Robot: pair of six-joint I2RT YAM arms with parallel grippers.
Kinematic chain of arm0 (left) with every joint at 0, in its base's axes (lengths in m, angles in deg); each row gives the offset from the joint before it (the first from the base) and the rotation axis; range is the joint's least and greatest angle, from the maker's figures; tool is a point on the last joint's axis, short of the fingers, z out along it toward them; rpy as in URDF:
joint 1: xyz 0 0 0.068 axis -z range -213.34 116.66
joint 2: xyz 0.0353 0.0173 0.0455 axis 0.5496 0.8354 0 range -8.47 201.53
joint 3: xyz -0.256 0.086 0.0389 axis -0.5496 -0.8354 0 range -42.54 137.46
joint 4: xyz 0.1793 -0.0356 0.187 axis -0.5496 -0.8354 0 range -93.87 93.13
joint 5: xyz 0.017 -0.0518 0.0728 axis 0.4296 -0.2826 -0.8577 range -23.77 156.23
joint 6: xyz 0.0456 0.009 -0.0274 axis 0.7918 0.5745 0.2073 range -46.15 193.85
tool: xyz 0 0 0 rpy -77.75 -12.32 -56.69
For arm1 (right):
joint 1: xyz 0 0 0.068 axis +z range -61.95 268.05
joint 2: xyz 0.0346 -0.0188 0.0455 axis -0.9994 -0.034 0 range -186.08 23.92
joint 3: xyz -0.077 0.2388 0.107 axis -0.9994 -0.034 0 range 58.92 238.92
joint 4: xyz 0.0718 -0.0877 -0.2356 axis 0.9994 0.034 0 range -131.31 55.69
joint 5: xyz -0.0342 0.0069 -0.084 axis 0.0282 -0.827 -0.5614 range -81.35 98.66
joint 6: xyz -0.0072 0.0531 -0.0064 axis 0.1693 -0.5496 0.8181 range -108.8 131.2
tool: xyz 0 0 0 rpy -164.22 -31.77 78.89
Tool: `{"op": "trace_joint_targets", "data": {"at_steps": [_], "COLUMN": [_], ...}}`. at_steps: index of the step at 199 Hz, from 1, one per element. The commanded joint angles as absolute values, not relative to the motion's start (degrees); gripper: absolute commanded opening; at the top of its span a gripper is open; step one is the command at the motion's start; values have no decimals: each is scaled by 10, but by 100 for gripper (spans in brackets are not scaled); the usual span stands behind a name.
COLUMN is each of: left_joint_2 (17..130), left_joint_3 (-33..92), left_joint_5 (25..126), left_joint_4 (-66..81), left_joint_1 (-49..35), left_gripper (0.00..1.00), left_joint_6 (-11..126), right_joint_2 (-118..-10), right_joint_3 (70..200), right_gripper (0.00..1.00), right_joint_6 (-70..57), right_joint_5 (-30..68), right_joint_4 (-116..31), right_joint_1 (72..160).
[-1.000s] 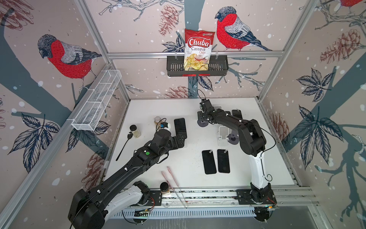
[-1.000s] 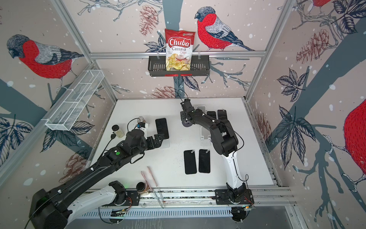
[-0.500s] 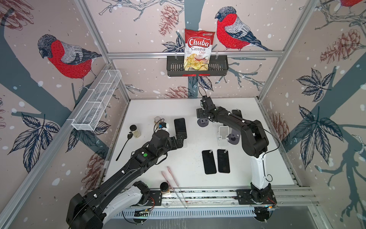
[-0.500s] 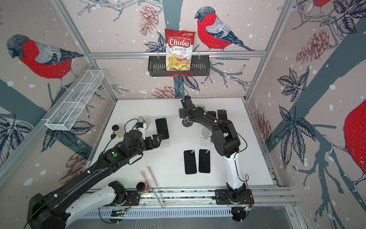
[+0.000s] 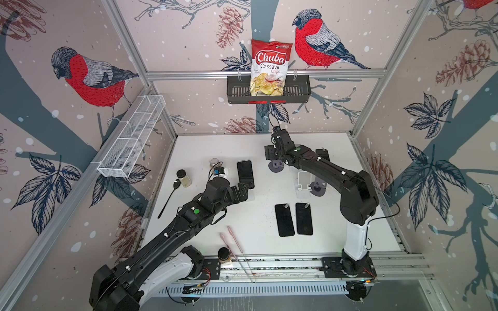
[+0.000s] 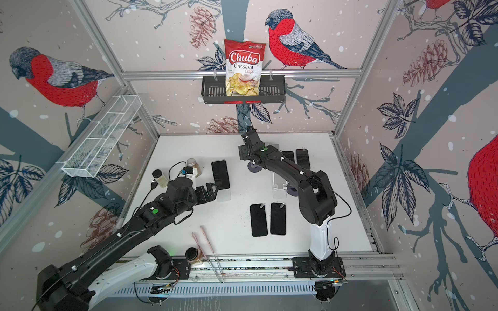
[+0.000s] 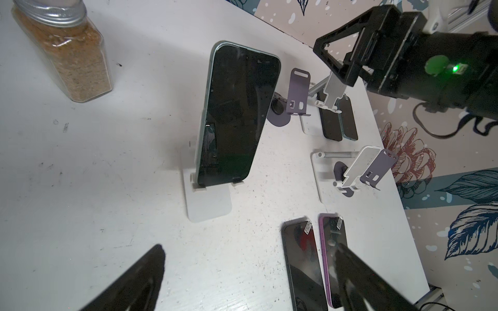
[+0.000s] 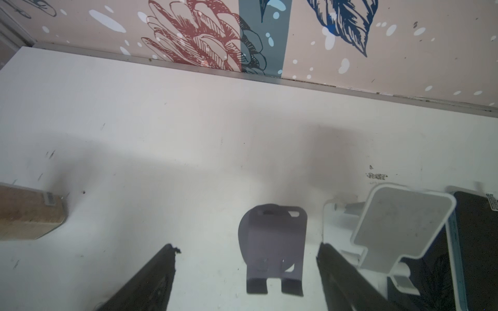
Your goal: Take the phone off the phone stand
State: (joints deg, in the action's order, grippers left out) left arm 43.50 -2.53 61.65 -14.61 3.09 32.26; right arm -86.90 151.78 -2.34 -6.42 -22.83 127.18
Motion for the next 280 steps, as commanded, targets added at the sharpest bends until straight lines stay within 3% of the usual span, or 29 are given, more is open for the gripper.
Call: {"op": "trace_joint_targets", "data": {"at_steps": [1, 80, 122, 167, 280], "left_joint_2": [427, 392, 358, 320, 257], "left_joint_3": [-23, -31, -47, -68, -76], "left_joint_5": [605, 587, 589, 592, 597], "left_joint_4": [-163, -195, -207, -218, -242], "left_joint_1": [29, 27, 25, 25, 25], "left_gripper": [96, 96, 96, 96, 96], "left_joint_6": [334, 348, 346, 338, 335], "right_joint_2": [-846, -763, -742, -758, -854], "right_joint_3": [1501, 1416, 1392, 1397, 1454], "right_gripper": [84, 86, 93, 100, 99], "right_joint_6": [-25, -66, -82, -84, -105], "right_joint_5": [-84, -97, -89, -91, -123], "right_joint_4": [-224, -226, -242, -256, -310], "right_joint_1": [1287, 1356, 1390, 1425, 1456]}}
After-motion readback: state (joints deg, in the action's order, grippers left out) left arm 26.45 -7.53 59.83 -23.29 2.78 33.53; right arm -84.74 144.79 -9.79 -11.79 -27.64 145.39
